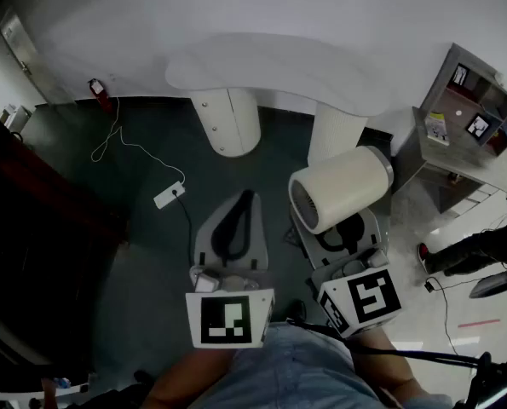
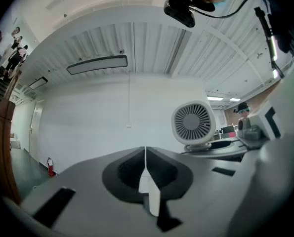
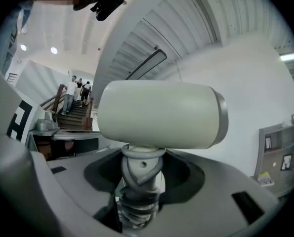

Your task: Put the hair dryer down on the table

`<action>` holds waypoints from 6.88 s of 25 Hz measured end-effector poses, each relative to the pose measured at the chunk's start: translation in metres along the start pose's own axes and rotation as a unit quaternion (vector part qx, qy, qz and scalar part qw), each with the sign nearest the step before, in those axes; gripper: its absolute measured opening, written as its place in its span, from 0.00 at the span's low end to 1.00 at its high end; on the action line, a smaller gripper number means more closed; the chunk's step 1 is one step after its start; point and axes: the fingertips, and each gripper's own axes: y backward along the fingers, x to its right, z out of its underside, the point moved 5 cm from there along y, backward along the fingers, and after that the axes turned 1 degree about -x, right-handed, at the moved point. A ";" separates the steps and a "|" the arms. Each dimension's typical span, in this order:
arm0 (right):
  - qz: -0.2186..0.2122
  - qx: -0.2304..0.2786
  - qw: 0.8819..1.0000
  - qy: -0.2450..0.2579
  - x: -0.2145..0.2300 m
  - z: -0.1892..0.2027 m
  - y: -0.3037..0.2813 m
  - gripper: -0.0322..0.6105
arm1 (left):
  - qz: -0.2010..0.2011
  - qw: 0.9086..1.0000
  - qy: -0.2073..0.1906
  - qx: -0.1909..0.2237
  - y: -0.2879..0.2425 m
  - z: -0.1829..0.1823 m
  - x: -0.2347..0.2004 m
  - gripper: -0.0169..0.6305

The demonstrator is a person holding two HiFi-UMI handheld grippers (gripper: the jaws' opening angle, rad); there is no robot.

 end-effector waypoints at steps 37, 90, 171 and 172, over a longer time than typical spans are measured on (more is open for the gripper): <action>-0.019 -0.028 0.999 -0.023 0.055 0.032 -0.078 0.39 | -0.015 0.999 0.015 -0.024 -0.100 0.038 -0.026 0.05; -0.049 -0.025 0.998 -0.035 0.220 0.022 -0.510 0.39 | -0.038 0.999 -0.022 -0.032 -0.494 0.055 -0.245 0.05; 0.019 -0.238 0.965 -0.112 0.387 0.194 -0.949 0.39 | 0.060 0.978 0.073 -0.185 -0.923 0.234 -0.455 0.05; 0.018 -0.240 0.964 -0.113 0.388 0.195 -0.952 0.39 | 0.058 0.978 0.075 -0.187 -0.925 0.237 -0.456 0.05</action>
